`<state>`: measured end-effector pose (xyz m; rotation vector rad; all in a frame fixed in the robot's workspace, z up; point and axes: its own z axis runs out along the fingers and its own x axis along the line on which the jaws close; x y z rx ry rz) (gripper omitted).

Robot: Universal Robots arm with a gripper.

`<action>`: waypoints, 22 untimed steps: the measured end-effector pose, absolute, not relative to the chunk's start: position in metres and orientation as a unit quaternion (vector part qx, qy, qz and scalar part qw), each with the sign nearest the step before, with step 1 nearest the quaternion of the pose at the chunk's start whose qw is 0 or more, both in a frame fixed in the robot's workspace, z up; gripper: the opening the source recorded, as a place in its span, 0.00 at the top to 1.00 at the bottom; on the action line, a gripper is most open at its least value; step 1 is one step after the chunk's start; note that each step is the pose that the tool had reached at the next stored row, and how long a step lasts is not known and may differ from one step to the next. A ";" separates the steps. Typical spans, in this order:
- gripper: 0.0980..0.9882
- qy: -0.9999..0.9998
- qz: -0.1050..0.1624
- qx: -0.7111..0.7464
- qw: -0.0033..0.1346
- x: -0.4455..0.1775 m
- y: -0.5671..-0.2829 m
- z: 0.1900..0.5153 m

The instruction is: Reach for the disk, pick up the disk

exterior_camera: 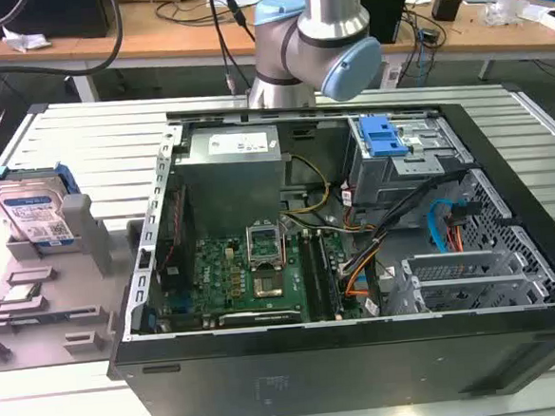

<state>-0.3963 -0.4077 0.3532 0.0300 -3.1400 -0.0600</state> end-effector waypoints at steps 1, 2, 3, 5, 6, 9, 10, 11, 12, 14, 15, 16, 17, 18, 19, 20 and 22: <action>0.99 -1.000 -0.019 0.010 0.000 -0.396 -0.408 0.353; 0.99 -0.999 -0.019 0.031 0.001 -0.396 -0.408 0.353; 0.99 -0.999 -0.019 0.045 0.001 -0.396 -0.408 0.353; 0.99 -0.998 -0.019 0.053 0.001 -0.396 -0.408 0.353; 0.99 -0.998 -0.019 0.061 0.001 -0.396 -0.408 0.353; 0.99 -0.996 -0.019 0.093 0.002 -0.396 -0.408 0.353; 0.99 -0.994 -0.019 0.103 0.002 -0.396 -0.408 0.353; 0.99 -0.993 -0.019 0.113 0.002 -0.396 -0.408 0.353; 0.99 -0.991 -0.019 0.134 0.003 -0.396 -0.408 0.353; 0.99 -0.988 -0.019 0.151 0.003 -0.396 -0.408 0.353; 0.99 -0.988 -0.019 0.154 0.003 -0.396 -0.408 0.353; 0.99 -0.987 -0.019 0.159 0.003 -0.396 -0.408 0.353; 0.99 -0.986 -0.019 0.165 0.003 -0.396 -0.408 0.353; 0.99 -0.986 -0.019 0.168 0.003 -0.396 -0.408 0.353; 0.99 -0.985 -0.019 0.172 0.004 -0.396 -0.408 0.353; 0.99 -0.984 -0.019 0.175 0.004 -0.396 -0.408 0.353; 0.99 -0.982 -0.019 0.188 0.004 -0.396 -0.408 0.353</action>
